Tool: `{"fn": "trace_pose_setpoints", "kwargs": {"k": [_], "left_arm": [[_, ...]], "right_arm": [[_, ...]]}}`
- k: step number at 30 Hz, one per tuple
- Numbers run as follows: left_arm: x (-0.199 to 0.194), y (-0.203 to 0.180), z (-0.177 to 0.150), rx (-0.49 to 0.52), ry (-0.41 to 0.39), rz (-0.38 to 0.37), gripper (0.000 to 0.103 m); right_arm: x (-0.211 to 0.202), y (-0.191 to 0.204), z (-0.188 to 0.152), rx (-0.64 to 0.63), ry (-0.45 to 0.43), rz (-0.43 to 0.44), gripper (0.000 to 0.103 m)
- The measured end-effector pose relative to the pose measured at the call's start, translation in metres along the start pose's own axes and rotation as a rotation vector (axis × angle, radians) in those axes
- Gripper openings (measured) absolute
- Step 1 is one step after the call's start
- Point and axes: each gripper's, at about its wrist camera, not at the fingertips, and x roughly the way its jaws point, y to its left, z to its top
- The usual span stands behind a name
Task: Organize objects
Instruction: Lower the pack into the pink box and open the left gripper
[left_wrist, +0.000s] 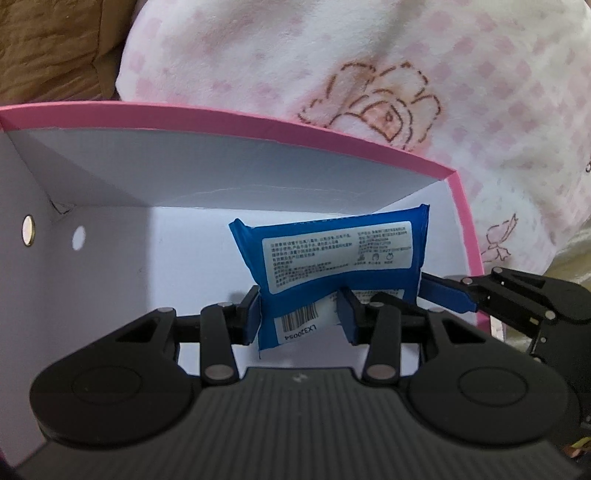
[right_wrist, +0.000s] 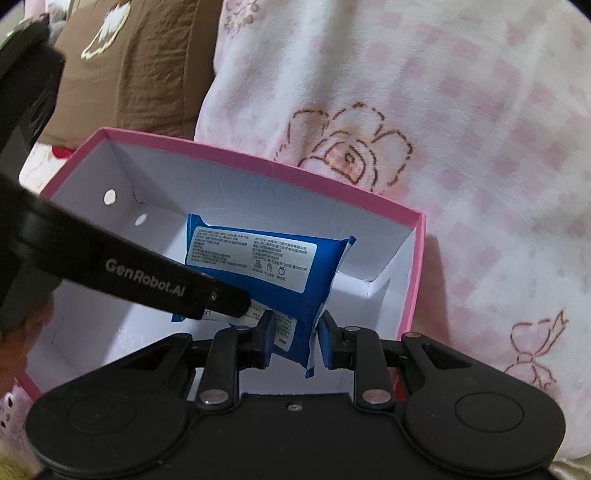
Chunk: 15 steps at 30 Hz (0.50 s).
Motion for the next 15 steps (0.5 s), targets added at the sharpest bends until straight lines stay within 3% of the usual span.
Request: {"fn": "trace_pose_setpoints", "kwargs": {"k": [10, 15], "left_arm": [[0.018, 0.004, -0.004, -0.053, 0.042, 0.045, 0.042], [0.024, -0.015, -0.001, 0.010, 0.070, 0.149, 0.041]], "right_arm": [[0.013, 0.015, 0.007, 0.030, 0.059, -0.087, 0.028], [0.018, 0.017, 0.001, 0.017, 0.065, -0.100, 0.026]]}}
